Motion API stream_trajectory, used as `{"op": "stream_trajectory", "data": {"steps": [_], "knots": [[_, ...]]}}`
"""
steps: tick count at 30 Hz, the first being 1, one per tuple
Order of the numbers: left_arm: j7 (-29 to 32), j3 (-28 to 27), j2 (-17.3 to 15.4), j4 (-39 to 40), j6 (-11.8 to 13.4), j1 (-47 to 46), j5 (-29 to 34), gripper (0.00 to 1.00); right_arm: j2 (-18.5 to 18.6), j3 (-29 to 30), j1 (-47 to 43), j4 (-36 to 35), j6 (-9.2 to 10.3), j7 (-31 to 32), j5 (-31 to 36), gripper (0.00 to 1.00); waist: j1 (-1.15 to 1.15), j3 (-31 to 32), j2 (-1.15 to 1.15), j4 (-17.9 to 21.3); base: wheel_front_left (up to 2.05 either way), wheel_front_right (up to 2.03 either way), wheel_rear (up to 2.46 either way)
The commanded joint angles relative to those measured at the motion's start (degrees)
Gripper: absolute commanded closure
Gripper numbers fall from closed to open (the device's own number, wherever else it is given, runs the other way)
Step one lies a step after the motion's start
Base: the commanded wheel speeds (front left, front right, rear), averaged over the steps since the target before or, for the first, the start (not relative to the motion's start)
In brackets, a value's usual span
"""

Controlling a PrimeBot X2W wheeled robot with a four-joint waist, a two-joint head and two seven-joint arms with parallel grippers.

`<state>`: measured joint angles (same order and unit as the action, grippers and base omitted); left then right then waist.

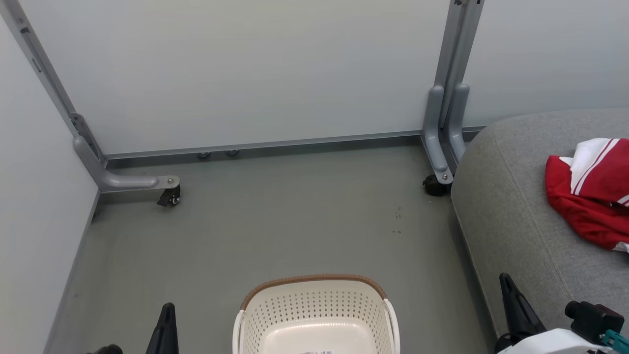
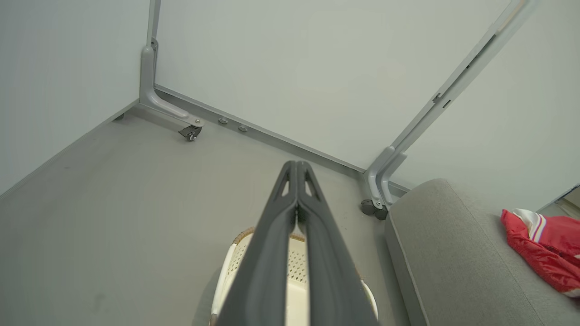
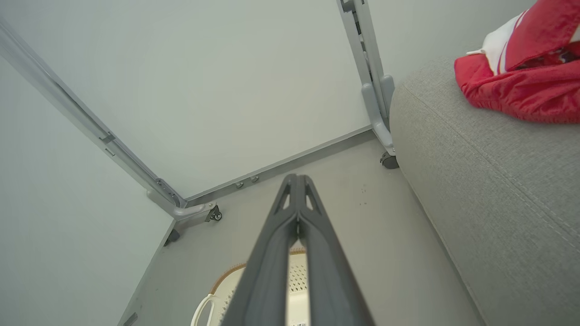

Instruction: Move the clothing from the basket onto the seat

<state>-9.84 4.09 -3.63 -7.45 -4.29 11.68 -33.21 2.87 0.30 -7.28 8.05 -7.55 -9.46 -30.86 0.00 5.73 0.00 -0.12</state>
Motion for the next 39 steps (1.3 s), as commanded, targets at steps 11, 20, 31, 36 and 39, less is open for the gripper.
{"op": "stream_trajectory", "data": {"steps": [11, 20, 31, 36, 39], "knots": [[2.2, -1.3, -0.8, -0.5, -0.8, -4.5, -11.3, 1.00, 0.6, 1.0, 3.5, 0.5, 0.03, 2.6, -11.3, 1.00, 0.00, -0.7, 0.00, 0.0, 0.00, 0.00, 0.00], [3.8, -2.1, -1.0, -1.2, -1.2, -6.4, -18.5, 1.00, 0.7, 1.6, 5.0, 1.2, 0.04, 4.3, -18.5, 1.00, 0.00, -1.2, 0.00, 0.0, 0.00, 0.00, 0.00], [5.6, -3.1, -1.1, -2.1, -1.5, -8.5, -26.2, 1.00, 0.8, 2.2, 6.6, 2.0, 0.04, 6.3, -26.3, 1.00, 0.00, -1.8, 0.00, 0.0, 0.00, 0.00, 0.00], [6.4, -3.6, -1.2, -2.5, -1.7, -9.4, -29.4, 1.00, 0.8, 2.5, 7.3, 2.4, 0.05, 7.1, -29.6, 1.00, 0.00, -2.1, 0.00, 0.0, 0.00, 0.00, 0.00], [6.9, -3.8, -1.2, -2.7, -1.8, -10.0, -31.4, 1.00, 0.8, 2.7, 7.7, 2.6, 0.05, 7.6, -31.7, 1.00, 0.00, -2.3, 0.00, 0.0, 0.00, 0.00, 0.00]]}}
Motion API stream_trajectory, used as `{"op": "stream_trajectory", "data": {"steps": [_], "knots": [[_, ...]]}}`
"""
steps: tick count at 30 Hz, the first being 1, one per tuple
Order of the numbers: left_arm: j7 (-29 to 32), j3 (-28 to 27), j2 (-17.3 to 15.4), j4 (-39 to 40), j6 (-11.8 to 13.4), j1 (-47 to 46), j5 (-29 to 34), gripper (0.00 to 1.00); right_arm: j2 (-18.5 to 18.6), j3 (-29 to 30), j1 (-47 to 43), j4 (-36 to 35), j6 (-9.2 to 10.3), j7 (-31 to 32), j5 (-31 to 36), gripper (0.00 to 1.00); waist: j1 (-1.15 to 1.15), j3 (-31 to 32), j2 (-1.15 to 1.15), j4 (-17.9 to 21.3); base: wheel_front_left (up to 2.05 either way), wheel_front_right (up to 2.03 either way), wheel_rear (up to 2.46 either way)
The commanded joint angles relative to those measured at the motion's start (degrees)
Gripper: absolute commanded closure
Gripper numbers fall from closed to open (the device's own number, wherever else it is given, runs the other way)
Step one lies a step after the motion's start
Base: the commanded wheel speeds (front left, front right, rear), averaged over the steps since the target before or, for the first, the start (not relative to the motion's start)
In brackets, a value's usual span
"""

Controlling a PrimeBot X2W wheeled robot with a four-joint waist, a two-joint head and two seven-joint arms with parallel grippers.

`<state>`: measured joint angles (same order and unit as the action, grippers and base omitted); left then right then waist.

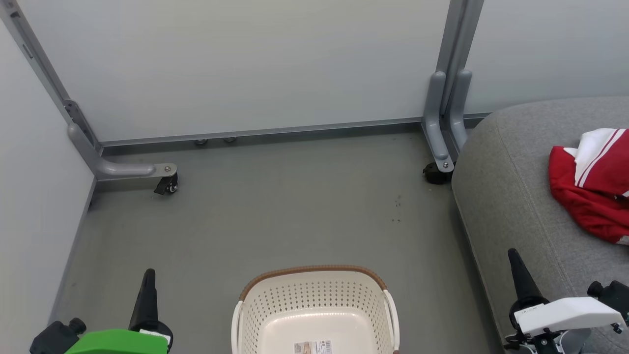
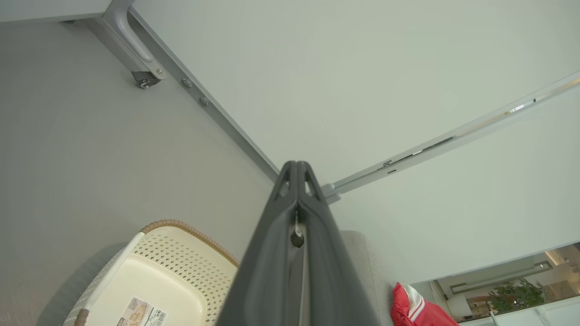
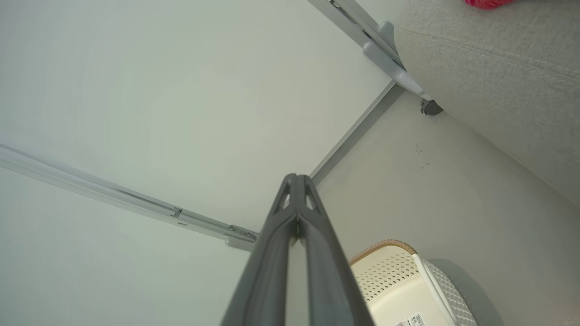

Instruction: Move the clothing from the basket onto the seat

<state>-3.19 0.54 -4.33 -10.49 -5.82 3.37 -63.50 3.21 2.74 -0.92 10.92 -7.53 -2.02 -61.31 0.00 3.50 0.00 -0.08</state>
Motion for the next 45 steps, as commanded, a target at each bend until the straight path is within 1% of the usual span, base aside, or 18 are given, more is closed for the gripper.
{"op": "stream_trajectory", "data": {"steps": [1, 22, 45], "knots": [[0.4, -0.4, -0.5, 0.2, -0.3, -1.9, -1.6, 1.00, 0.4, 0.3, 1.4, -0.2, 0.03, 0.3, -1.8, 1.00, 0.00, -0.1, 0.00, 0.0, 0.00, 0.00, 0.00], [3.5, -2.2, -0.4, -1.3, -0.9, -5.1, -13.3, 1.00, 0.4, 1.4, 3.8, 1.1, 0.05, 3.5, -13.7, 1.00, 0.00, -1.3, 0.00, 0.0, 0.00, 0.00, 0.00], [6.3, -4.0, -0.2, -2.6, -1.4, -8.1, -23.8, 1.00, 0.3, 2.5, 6.0, 2.3, 0.06, 6.3, -24.6, 1.00, 0.00, -2.6, 0.00, 0.1, 0.00, 0.00, 0.00]]}}
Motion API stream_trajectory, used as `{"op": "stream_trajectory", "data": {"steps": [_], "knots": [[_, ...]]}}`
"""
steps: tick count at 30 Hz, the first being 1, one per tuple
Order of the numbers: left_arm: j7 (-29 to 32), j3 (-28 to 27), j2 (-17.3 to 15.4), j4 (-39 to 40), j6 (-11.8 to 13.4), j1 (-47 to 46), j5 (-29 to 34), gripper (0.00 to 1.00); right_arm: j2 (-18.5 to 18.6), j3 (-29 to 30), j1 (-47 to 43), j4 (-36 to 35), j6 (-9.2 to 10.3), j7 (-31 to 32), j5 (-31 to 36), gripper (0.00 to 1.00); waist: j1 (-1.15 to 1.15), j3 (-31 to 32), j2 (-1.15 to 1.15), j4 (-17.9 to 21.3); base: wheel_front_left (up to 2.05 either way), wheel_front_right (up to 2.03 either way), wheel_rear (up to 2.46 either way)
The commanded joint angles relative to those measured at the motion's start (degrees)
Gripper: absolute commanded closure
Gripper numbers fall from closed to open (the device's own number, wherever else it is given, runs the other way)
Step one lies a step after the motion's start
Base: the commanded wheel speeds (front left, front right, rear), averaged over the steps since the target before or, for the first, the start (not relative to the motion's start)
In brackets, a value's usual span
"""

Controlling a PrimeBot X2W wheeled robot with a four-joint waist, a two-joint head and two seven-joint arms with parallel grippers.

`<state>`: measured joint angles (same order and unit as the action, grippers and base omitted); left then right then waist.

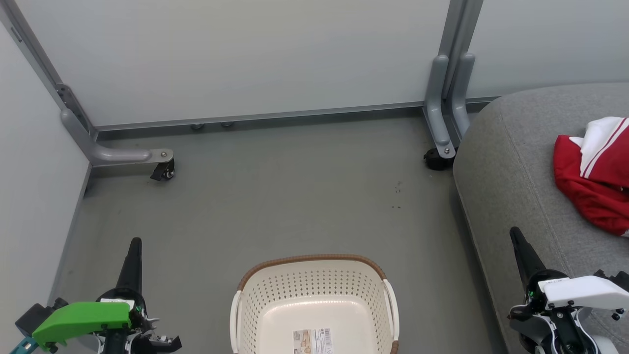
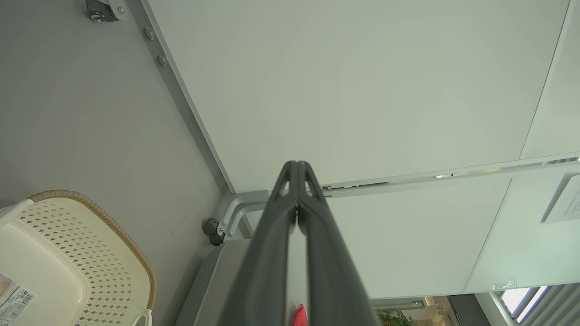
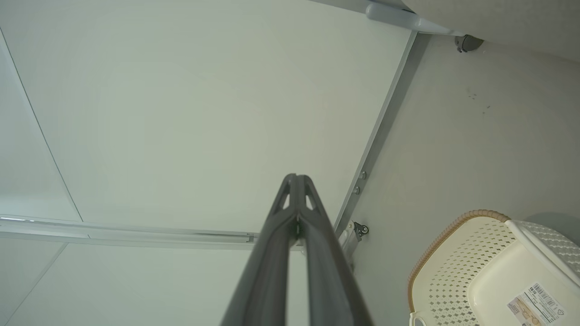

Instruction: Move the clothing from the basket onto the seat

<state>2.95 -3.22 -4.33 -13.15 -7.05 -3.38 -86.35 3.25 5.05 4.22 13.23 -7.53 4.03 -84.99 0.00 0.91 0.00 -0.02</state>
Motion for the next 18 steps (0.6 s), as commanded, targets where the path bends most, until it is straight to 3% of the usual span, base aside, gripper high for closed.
{"op": "stream_trajectory", "data": {"steps": [1, 18], "knots": [[0.4, -0.3, -0.2, 0.0, -0.2, -1.5, -1.3, 1.00, 0.3, 0.3, 1.0, 0.1, 0.06, 0.4, -1.3, 1.00, 0.00, -0.1, 0.00, 0.0, 0.00, 0.00, 0.00], [2.2, -1.6, 0.1, -0.9, -0.6, -3.3, -7.8, 1.00, 0.2, 1.0, 2.3, 0.9, 0.07, 2.1, -8.1, 1.00, 0.00, -1.1, 0.00, 0.0, 0.00, 0.00, 0.00]]}}
